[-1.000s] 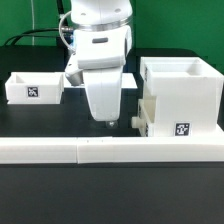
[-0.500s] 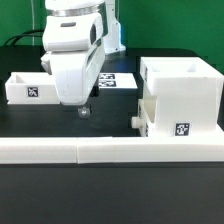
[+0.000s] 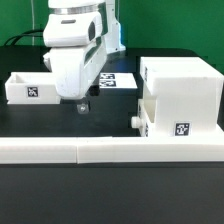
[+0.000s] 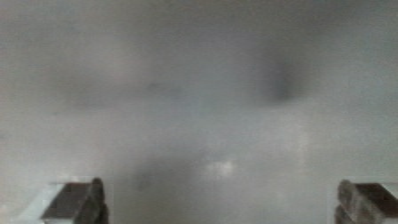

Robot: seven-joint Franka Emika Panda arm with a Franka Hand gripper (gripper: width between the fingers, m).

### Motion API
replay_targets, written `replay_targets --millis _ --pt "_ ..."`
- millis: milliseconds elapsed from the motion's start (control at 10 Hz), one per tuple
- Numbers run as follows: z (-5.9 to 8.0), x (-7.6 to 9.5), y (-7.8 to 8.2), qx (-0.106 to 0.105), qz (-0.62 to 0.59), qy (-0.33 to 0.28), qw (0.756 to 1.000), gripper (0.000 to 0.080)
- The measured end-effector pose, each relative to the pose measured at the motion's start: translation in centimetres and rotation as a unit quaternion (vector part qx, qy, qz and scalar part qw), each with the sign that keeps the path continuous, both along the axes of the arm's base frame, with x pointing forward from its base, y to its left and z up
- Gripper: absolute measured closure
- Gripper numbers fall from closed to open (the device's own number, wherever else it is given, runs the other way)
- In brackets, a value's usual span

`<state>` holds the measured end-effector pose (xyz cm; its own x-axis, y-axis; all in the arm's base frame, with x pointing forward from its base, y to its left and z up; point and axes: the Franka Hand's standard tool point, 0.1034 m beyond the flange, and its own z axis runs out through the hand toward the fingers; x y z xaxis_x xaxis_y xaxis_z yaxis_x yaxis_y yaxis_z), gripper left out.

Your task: Assemble drawer

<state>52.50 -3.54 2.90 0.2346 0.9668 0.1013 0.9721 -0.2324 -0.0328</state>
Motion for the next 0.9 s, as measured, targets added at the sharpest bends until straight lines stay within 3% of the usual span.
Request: replay_targets --millis 300,400,600,900 --pt "0.2 -0.4 -0.7 -0.001 -0.115 0.004 0.993 0.0150" --pt "0.5 -1.3 -1.4 -0.005 -0.183 0.001 0.983 0.0150" --pt "0.7 -2.7 -1.2 -0.007 -0.290 0.003 0.957 0.0150" --pt "0.7 -2.6 -1.1 -0.004 -0.360 0.011 0.933 0.0150"
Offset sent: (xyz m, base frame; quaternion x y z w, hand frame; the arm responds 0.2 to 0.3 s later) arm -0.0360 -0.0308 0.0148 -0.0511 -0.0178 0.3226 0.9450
